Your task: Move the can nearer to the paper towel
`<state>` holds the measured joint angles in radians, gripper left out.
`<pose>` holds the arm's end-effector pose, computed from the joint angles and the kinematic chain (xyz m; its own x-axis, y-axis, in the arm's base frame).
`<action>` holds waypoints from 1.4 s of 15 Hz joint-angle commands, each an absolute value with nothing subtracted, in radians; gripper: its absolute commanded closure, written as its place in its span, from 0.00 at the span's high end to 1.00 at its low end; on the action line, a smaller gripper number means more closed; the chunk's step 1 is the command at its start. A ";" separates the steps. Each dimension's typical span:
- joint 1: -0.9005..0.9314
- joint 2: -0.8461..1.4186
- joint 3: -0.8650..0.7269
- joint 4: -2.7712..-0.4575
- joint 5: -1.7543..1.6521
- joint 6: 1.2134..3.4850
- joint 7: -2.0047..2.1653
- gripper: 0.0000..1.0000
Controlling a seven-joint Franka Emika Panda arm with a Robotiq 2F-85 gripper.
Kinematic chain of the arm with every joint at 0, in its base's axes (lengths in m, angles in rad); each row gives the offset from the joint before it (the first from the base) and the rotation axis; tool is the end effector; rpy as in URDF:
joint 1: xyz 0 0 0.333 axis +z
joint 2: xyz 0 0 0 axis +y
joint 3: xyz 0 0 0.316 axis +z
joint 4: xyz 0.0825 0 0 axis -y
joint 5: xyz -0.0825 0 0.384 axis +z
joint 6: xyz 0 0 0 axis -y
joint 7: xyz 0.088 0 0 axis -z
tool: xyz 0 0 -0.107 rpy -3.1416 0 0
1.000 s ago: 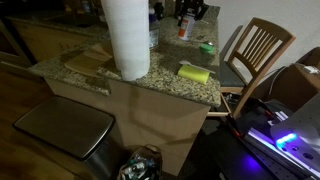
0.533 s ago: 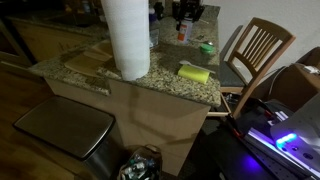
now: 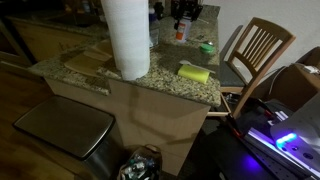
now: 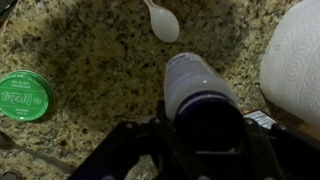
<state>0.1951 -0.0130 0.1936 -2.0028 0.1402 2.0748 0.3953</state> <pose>0.5151 0.2191 0.4703 0.9971 -0.0709 0.0261 -0.0664 -0.9870 -0.1465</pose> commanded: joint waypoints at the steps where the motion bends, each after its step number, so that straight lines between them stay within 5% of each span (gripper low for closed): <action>1: 0.195 -0.007 0.193 -1.983 0.167 2.012 0.259 0.27; 10: 0.195 -0.007 0.192 -1.990 0.072 2.077 0.002 0.27; 16: 0.269 -0.132 0.283 -2.143 -0.102 2.263 0.348 0.27; 21: 0.380 -0.135 0.474 -2.164 -0.188 2.184 0.723 0.27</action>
